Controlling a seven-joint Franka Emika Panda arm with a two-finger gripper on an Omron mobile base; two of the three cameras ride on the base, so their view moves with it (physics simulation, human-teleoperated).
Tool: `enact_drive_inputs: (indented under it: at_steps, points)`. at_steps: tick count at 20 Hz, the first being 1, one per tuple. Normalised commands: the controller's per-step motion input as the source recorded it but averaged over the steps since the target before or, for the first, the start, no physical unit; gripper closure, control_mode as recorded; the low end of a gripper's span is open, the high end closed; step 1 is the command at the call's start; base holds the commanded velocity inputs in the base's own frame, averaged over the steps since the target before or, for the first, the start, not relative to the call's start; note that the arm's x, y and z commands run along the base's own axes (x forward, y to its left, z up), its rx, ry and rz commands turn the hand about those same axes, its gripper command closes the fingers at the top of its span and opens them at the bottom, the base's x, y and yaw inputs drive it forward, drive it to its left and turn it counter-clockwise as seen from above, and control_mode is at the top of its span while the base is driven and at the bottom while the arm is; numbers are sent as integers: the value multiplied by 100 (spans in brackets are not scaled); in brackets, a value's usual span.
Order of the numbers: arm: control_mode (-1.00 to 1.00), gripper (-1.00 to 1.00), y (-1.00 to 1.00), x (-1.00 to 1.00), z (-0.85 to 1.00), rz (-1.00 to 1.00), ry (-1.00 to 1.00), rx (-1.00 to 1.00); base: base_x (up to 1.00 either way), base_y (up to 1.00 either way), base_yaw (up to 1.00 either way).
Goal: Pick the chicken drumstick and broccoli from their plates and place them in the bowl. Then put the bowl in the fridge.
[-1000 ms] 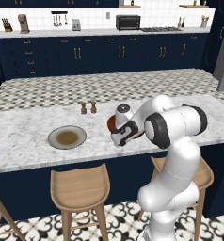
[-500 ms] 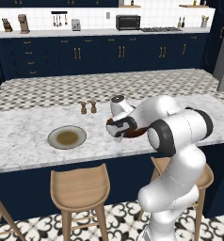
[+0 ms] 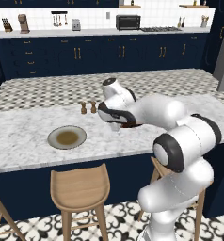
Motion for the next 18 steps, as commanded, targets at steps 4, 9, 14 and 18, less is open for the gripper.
enact_drive_inputs:
  at_steps: [4,9,14,18]
  points:
    - [-100,100,0,-82,62,0,-47,2,0,0,0]
    - [-100,100,0,-88,84,2,-26,2,0,0,0]
    - [-100,100,-2,-80,69,8,2,7,0,0,0]
    - [-100,100,-11,-88,36,12,2,6,0,0,0]
